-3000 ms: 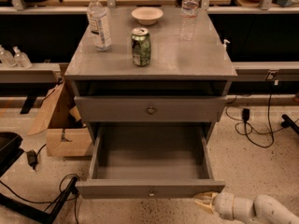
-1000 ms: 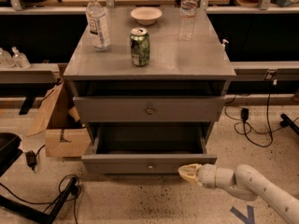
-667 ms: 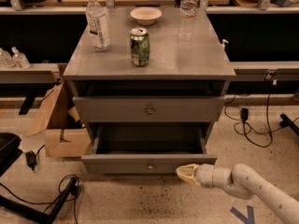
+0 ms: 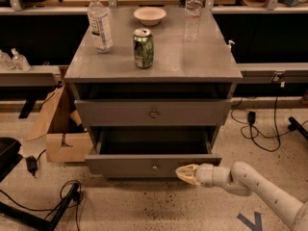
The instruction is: Close middle drawer
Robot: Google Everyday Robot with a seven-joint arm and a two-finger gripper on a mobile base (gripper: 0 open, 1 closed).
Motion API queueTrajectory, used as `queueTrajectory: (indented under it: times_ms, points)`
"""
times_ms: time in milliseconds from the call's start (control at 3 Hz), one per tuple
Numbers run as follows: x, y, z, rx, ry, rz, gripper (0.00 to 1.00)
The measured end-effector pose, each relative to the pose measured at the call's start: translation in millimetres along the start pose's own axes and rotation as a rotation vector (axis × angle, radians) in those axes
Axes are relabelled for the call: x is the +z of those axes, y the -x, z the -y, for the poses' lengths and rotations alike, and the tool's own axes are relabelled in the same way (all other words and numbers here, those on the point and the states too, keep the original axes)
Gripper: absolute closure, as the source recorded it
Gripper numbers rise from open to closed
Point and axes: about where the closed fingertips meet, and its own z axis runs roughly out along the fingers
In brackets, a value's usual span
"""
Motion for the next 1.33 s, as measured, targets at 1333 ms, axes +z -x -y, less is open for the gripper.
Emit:
queueTrajectory:
  times_ms: [1333]
  points:
    - [2.5,22.0,52.3,-0.05,-0.022,0.036,1.0]
